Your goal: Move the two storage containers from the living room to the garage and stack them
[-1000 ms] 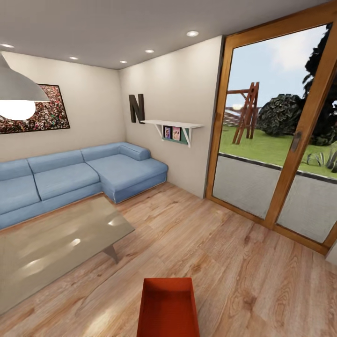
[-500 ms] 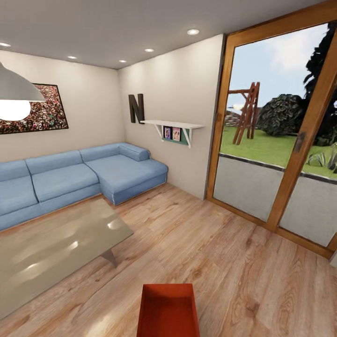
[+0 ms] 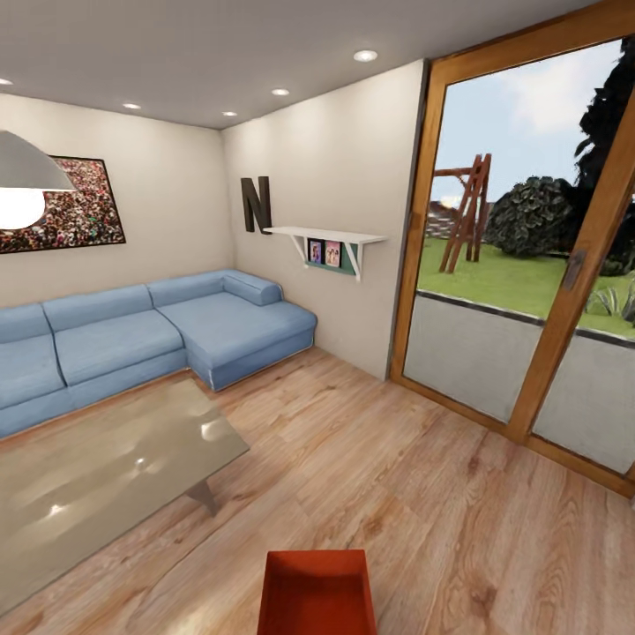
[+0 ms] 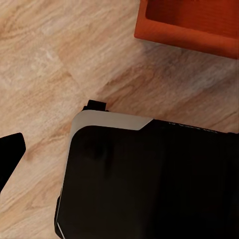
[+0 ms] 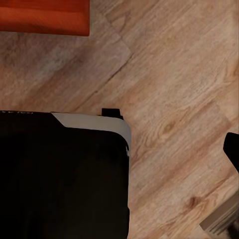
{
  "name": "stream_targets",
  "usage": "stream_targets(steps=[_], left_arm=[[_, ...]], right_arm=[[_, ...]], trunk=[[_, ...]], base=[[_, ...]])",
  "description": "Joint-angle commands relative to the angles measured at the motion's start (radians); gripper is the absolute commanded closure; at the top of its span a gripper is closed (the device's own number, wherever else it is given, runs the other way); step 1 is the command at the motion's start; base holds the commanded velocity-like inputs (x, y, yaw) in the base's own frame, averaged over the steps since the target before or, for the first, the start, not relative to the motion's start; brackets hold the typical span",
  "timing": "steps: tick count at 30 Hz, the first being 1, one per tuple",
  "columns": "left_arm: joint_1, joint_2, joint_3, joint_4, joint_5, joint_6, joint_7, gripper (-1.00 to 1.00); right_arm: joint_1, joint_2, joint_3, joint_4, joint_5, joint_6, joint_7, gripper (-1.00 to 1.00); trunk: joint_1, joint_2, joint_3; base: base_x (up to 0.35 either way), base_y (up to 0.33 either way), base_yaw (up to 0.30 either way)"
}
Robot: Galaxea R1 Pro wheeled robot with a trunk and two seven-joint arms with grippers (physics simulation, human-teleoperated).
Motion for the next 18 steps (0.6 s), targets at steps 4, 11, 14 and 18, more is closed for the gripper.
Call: stream_targets(steps=[4, 11, 14, 18], left_arm=[[-0.001, 0.000, -0.002, 0.001, 0.006, -0.003, 0.001, -1.00], [-0.001, 0.000, -0.003, 0.001, 0.006, -0.004, 0.001, -1.00], [-0.001, 0.000, -0.003, 0.001, 0.006, -0.004, 0.001, -1.00], [-0.001, 0.000, -0.003, 0.001, 0.006, -0.004, 0.001, -1.00]], right_arm=[[-0.001, 0.000, 0.008, 0.003, -0.007, -0.005, -0.001, -1.00], [-0.001, 0.001, 0.008, 0.003, -0.008, -0.004, -0.001, -1.00], [-0.001, 0.001, 0.008, 0.003, -0.009, -0.004, -0.002, -1.00], [-0.001, 0.001, 0.010, 0.003, -0.006, -0.003, -0.003, -1.00]], trunk=[[0.000, -0.002, -0.002], [0.000, -0.002, -0.002], [0.000, -0.002, -0.003], [0.000, -0.002, -0.008]], base=[[0.008, 0.000, 0.000], [0.001, 0.000, 0.000], [0.000, 0.000, 0.000], [0.000, 0.000, 0.000]])
